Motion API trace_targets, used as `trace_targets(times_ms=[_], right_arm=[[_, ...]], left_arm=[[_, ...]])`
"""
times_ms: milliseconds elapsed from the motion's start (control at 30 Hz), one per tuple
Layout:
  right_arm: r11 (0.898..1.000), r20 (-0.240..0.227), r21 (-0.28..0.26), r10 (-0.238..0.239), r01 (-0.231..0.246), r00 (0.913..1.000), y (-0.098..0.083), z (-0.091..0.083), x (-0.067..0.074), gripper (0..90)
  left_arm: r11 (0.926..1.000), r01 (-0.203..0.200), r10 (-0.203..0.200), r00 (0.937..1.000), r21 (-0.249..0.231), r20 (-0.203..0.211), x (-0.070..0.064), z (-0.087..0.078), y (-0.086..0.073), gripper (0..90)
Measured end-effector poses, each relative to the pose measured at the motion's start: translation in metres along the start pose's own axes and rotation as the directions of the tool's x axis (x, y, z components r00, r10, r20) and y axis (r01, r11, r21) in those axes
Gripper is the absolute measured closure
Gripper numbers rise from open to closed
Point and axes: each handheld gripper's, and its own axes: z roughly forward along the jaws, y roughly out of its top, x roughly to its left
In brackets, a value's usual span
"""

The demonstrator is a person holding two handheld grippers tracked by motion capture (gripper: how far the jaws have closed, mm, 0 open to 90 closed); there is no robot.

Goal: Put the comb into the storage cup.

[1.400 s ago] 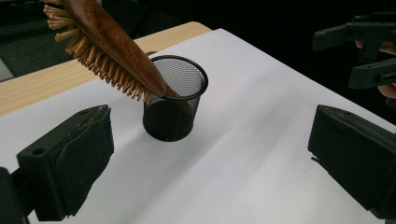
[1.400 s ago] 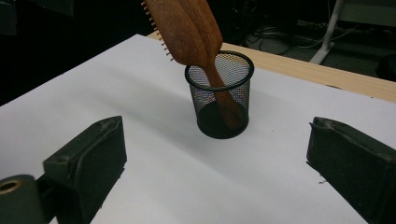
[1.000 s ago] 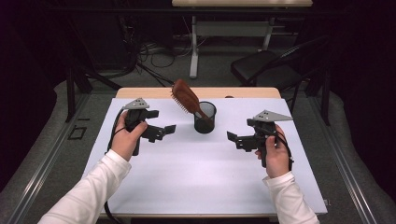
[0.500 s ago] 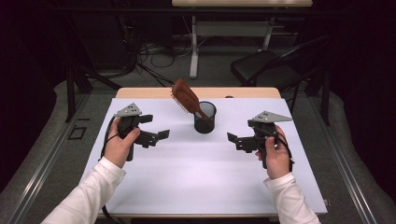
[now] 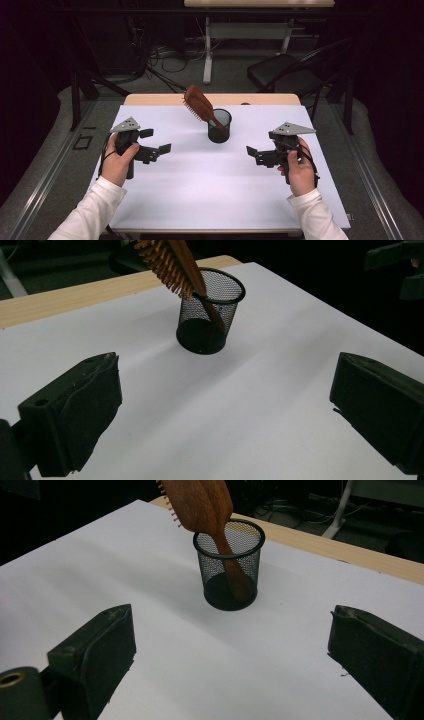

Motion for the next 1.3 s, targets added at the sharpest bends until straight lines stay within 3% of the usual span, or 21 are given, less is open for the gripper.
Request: trace_targets(times_ms=[167, 433, 933, 1300], right_arm=[[1.0, 0.008, 0.008, 0.0, 0.0, 1.0, -0.007, -0.004, -0.001, 4.5], [1.0, 0.036, 0.003, 0.017, -0.018, 0.9992, -0.02, -0.011, -0.009, 4.5], [0.998, 0.078, 0.026, 0.056, -0.059, 0.9953, -0.051, -0.008, -0.022, 4.5], [0.998, 0.114, 0.011, 0.061, -0.063, 0.9916, -0.066, -0.006, -0.028, 4.5]], left_arm=[[0.9996, 0.026, -0.026, 0.9997, -0.014, -0.004, 0.004, -0.005, -0.01, 0.3], [1.0, 0.006, -0.006, 0.9984, 0.0, -0.056, 0.006, -0.007, -0.027, 0.3], [0.9989, 0.044, -0.045, 0.9961, -0.016, -0.076, 0.013, 0.002, -0.059, 0.3], [0.9994, 0.032, -0.033, 0.9935, -0.016, -0.108, 0.017, 0.009, -0.077, 0.3]])
